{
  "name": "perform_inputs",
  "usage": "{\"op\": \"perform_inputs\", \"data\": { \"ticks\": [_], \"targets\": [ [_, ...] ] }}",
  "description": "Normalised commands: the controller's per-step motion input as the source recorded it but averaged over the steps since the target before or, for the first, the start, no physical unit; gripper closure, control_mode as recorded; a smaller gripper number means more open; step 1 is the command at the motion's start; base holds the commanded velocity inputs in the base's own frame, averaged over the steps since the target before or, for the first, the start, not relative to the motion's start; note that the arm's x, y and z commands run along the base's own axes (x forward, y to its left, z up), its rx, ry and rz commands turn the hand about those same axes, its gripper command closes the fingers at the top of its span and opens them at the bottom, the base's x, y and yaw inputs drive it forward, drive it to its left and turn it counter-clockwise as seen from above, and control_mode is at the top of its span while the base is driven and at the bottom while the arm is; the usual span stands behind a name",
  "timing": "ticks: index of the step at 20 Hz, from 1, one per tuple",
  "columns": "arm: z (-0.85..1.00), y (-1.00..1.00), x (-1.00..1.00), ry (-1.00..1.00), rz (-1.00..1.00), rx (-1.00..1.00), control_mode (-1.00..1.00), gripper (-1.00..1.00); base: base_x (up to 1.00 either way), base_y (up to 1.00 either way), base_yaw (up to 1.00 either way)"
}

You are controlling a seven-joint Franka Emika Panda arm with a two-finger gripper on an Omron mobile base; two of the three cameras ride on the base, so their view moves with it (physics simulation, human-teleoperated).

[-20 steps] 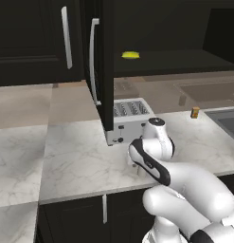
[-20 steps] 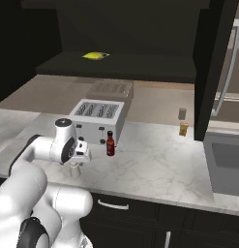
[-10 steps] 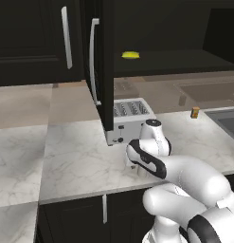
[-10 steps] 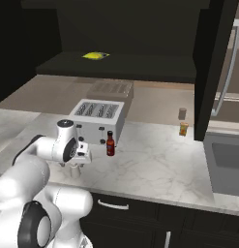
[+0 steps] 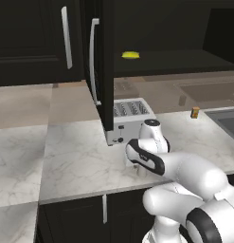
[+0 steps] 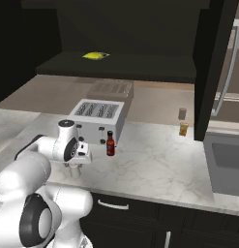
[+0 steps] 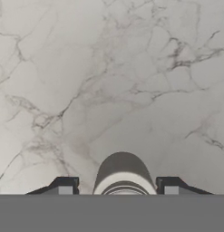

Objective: Pick the condiment bottle and shaker from the counter and place them in the cabinet.

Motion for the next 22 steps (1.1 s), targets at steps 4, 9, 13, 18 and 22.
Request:
{"op": "perform_inputs", "data": {
  "ticks": [4,9,13,18,22],
  "targets": [
    [-0.03,0.0,0.0,0.0,0.01,0.0,-1.0,1.0,0.0,0.0,0.0],
    [0.0,0.0,0.0,-0.01,0.02,0.0,-1.0,1.0,0.0,0.0,0.0],
    [0.1,0.0,-0.11,-0.09,0.03,0.0,-1.0,1.0,0.0,0.0,0.0],
    [0.39,0.0,-0.4,-0.19,0.04,-0.03,-1.0,1.0,0.0,0.0,0.0],
    [0.51,0.0,-0.39,-0.2,0.07,-0.08,-1.0,1.0,0.0,0.0,0.0]
  ]
}}
